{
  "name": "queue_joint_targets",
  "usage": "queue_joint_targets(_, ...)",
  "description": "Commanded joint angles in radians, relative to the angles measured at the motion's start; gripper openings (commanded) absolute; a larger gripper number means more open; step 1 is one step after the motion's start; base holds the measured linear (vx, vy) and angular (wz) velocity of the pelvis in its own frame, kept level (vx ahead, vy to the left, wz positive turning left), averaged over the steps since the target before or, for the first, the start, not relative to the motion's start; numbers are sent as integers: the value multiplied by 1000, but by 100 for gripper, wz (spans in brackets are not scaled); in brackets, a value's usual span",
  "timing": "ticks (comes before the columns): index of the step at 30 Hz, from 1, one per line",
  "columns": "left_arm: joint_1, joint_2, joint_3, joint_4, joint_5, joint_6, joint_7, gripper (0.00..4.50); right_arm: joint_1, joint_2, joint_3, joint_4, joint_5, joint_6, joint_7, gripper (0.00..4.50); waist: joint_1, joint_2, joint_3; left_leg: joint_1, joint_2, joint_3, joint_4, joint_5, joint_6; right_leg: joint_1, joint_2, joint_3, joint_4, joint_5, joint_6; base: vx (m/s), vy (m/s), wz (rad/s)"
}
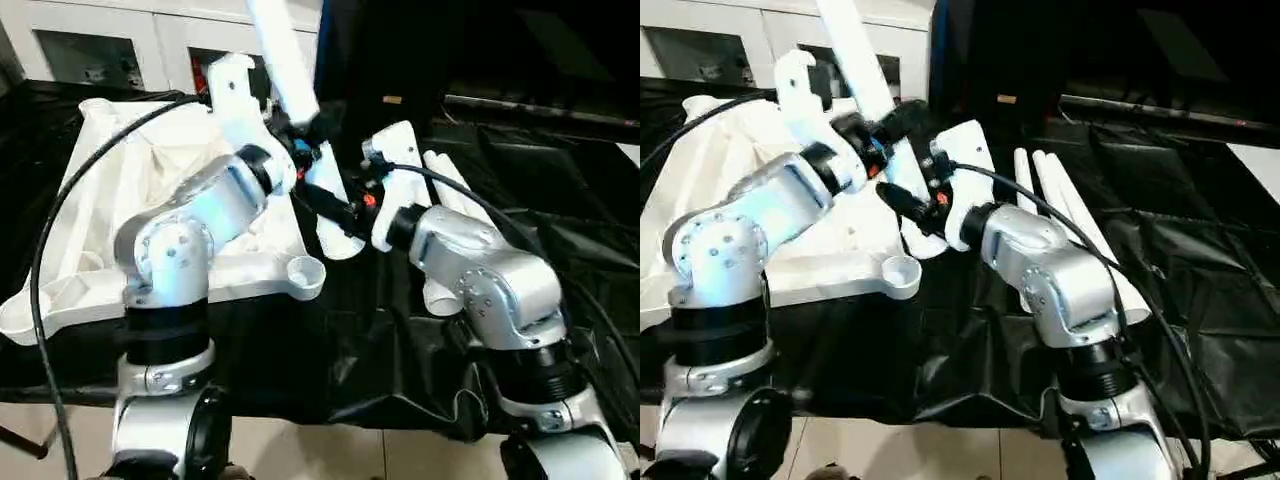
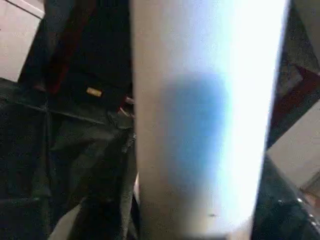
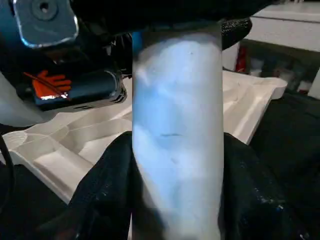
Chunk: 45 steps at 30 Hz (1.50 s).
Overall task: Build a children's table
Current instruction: Pick table leg
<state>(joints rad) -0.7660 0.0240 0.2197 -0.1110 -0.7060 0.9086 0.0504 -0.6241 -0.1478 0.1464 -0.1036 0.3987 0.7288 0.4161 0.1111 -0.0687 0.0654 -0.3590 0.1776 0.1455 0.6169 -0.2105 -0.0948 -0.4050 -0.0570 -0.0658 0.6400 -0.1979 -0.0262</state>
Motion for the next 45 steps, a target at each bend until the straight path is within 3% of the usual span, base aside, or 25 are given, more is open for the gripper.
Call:
queue_joint_targets(1,-10,9,41,14,24,-20,39,236,-11,-5,-30,-12,-1,-34,-9,191,0,12,-73,-5,35,-7,-72,-22,-35,70,-74,56,-67,-43,-98,0,0,0)
queue_joint_targets(9,-7,7,53,7,17,-31,41,196,-10,2,-37,-11,-1,-29,-12,191,0,18,-71,-2,37,-8,-74,-46,-41,69,-74,56,-69,-52,-106,0,0,0)
queue_joint_targets(12,-7,8,52,8,12,-34,37,195,-8,10,-50,-12,13,-15,-8,261,-1,18,-71,-2,37,-8,-75,-52,-44,69,-75,56,-69,-57,-105,0,0,0)
queue_joint_targets(24,-12,40,30,8,10,-35,-15,192,-18,-26,-87,-16,51,17,34,347,0,22,-73,0,36,-9,-73,-37,-38,71,-72,55,-65,-13,-118,0,0,0)
queue_joint_targets(28,-25,99,-4,3,-38,17,-154,191,-27,-109,-150,-5,154,101,146,348,3,18,-73,1,34,-7,-72,-36,-27,73,-72,56,-65,-19,-122,0,0,0)
queue_joint_targets(30,-28,108,-8,5,-48,26,-176,191,-26,-124,-154,-3,164,107,167,348,4,17,-72,-1,35,-6,-72,-29,-23,72,-73,56,-65,-20,-126,0,0,0)
queue_joint_targets(31,-38,140,-21,10,-61,39,-229,191,-29,-155,-185,5,216,137,223,348,4,15,-74,-1,34,-5,-70,-23,-18,73,-74,56,-65,-16,-135,0,0,0)
queue_joint_targets(35,-64,160,3,28,-121,68,-297,191,-54,-161,-234,37,288,195,252,348,2,14,-74,-4,33,-4,-69,-15,-8,75,-76,54,-65,-41,-163,0,0,0)
queue_joint_targets(39,-84,157,33,49,-163,83,-313,191,-59,-175,-233,42,324,235,280,348,3,18,-73,-2,35,-3,-68,-21,-9,74,-76,54,-68,-64,-170,0,0,0)
queue_joint_targets(45,-99,139,76,74,-234,95,-332,191,-60,-179,-240,37,364,280,298,348,5,15,-75,-3,36,-4,-68,-13,-11,74,-75,53,-69,-58,-171,0,0,0)
